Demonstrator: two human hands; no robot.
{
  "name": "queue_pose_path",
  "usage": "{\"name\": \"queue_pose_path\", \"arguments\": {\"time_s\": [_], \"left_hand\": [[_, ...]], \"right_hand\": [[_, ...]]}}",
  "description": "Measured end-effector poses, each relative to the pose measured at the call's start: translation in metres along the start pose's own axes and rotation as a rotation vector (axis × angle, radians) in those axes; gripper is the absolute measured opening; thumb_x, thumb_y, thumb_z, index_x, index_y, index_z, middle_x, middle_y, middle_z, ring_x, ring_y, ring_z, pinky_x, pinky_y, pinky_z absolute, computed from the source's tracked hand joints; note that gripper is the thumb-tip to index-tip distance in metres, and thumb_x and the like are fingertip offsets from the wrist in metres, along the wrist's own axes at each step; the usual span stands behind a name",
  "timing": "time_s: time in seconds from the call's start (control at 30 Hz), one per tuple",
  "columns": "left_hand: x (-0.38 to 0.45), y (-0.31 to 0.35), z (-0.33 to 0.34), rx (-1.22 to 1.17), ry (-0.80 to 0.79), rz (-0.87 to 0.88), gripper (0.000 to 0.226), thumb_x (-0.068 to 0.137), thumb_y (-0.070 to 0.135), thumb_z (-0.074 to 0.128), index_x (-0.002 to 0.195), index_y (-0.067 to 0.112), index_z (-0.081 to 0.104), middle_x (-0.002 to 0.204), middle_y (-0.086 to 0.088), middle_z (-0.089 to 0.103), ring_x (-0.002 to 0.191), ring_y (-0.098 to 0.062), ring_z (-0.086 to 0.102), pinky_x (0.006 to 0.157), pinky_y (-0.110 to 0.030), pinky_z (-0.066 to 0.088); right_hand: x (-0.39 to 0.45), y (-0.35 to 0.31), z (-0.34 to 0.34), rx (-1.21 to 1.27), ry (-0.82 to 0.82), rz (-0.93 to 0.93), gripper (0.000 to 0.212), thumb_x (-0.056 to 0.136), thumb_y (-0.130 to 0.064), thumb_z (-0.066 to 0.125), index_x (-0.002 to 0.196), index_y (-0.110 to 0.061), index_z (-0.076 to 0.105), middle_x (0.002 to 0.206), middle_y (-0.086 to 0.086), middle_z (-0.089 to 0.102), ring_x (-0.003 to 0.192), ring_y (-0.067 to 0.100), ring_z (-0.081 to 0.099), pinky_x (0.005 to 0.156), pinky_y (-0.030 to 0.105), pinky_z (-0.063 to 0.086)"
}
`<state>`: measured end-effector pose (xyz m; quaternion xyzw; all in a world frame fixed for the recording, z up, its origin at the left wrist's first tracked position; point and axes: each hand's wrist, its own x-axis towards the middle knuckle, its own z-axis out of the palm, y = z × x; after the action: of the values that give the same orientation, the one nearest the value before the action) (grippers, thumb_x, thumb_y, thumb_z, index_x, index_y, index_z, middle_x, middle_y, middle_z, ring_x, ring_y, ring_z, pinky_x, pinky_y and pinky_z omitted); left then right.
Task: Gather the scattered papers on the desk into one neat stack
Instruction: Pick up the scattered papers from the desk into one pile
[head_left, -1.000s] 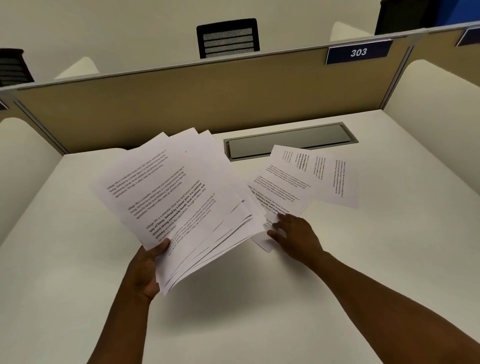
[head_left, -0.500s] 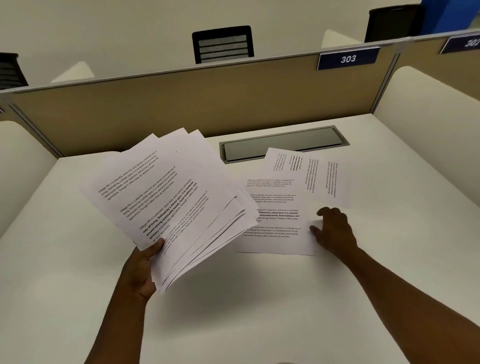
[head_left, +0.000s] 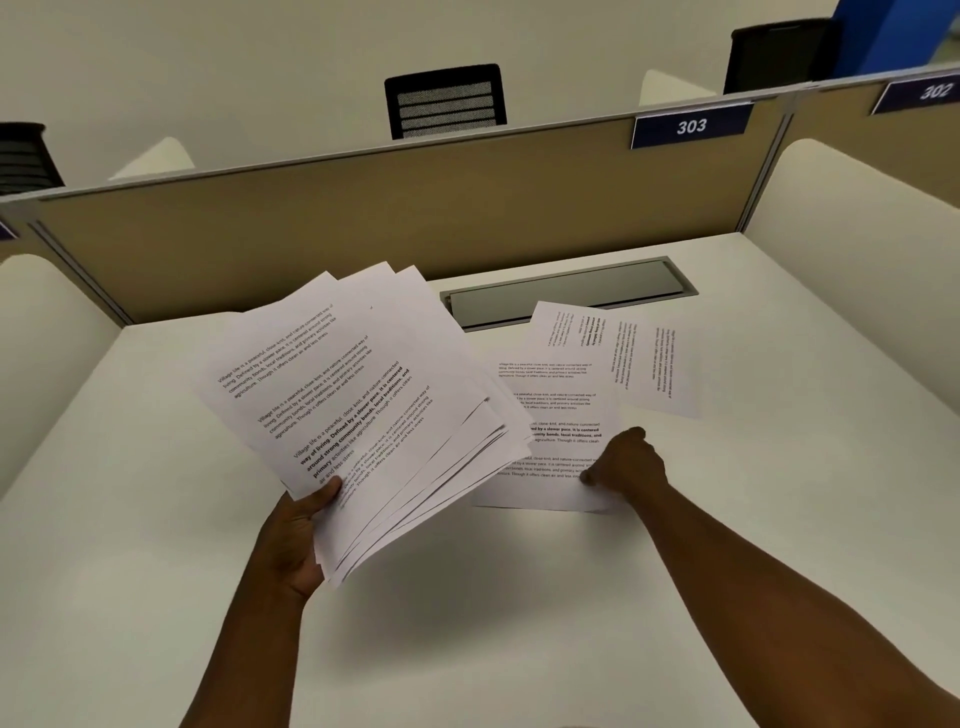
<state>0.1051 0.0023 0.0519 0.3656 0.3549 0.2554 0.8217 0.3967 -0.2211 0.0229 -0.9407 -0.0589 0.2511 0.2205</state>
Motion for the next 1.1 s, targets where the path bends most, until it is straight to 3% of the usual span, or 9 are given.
{"name": "queue_pose_path", "arguments": {"time_s": [0.13,0.27,0.37,0.43,0.57,0.7,0.83,1.1], "left_hand": [[-0.001,0.0,0.007,0.133,0.059,0.058,0.039,0.093,0.0,0.052,0.125,0.02,0.059,0.113,-0.007,0.072,0.105,-0.028,0.067,0.076,-0.034,0.061],[-0.004,0.001,0.014,0.149,0.052,0.065,0.037,0.092,-0.002,0.051,0.12,0.02,0.06,0.1,-0.001,0.077,0.094,-0.021,0.072,0.07,-0.03,0.061],[-0.005,0.002,0.019,0.134,0.035,0.063,0.035,0.093,-0.003,0.051,0.117,0.02,0.061,0.097,-0.001,0.077,0.09,-0.02,0.073,0.066,-0.029,0.061],[-0.005,0.001,0.023,0.129,0.024,0.06,0.033,0.093,-0.004,0.05,0.114,0.019,0.062,0.094,-0.001,0.077,0.085,-0.017,0.074,0.065,-0.028,0.061],[-0.007,0.002,0.036,0.164,0.024,0.077,0.032,0.091,-0.004,0.053,0.111,0.019,0.063,0.095,0.0,0.076,0.084,-0.014,0.073,0.063,-0.025,0.059],[-0.007,0.004,0.043,0.139,-0.009,0.032,0.038,0.082,0.001,0.061,0.117,0.016,0.063,0.108,-0.006,0.074,0.099,-0.023,0.069,0.073,-0.031,0.061],[-0.009,0.008,0.049,0.087,-0.045,-0.013,0.049,0.072,0.004,0.063,0.121,0.012,0.061,0.113,-0.01,0.071,0.104,-0.029,0.066,0.085,-0.04,0.057],[-0.008,-0.008,0.038,0.087,-0.003,-0.122,0.047,0.081,0.002,0.059,0.127,0.012,0.06,0.122,-0.013,0.068,0.113,-0.036,0.063,0.092,-0.049,0.052]], "right_hand": [[-0.002,0.005,-0.002,0.035,0.147,-0.159,0.027,0.085,-0.02,0.065,0.104,-0.002,0.059,0.111,0.015,0.064,0.103,0.032,0.061,0.077,0.03,0.043],[-0.01,0.005,-0.014,0.198,0.297,-0.27,0.022,0.088,-0.02,0.065,0.081,0.001,0.067,0.086,0.014,0.07,0.083,0.032,0.065,0.067,0.027,0.039],[-0.014,0.002,-0.025,0.27,0.292,-0.338,0.024,0.089,-0.021,0.065,0.08,0.0,0.072,0.078,0.013,0.071,0.074,0.028,0.063,0.068,0.032,0.047],[-0.017,-0.002,-0.031,0.387,0.234,-0.352,0.02,0.089,-0.021,0.065,0.084,-0.004,0.074,0.079,0.01,0.07,0.075,0.028,0.064,0.071,0.035,0.051],[-0.029,-0.008,-0.034,0.729,-0.046,-0.415,0.01,0.09,-0.018,0.065,0.086,-0.016,0.075,0.091,0.011,0.074,0.089,0.031,0.069,0.082,0.043,0.055],[-0.044,-0.011,-0.032,0.946,-0.295,-0.442,0.017,0.094,-0.014,0.059,0.105,-0.013,0.072,0.105,0.012,0.074,0.1,0.03,0.068,0.09,0.045,0.054],[-0.054,-0.012,-0.027,1.056,-0.46,-0.394,0.02,0.095,-0.007,0.056,0.111,-0.013,0.067,0.103,0.009,0.075,0.096,0.026,0.071,0.08,0.038,0.059],[-0.065,-0.007,-0.009,1.076,-0.574,-0.286,0.027,0.09,-0.002,0.061,0.115,-0.011,0.067,0.107,0.014,0.073,0.091,0.031,0.072,0.066,0.033,0.059]]}}
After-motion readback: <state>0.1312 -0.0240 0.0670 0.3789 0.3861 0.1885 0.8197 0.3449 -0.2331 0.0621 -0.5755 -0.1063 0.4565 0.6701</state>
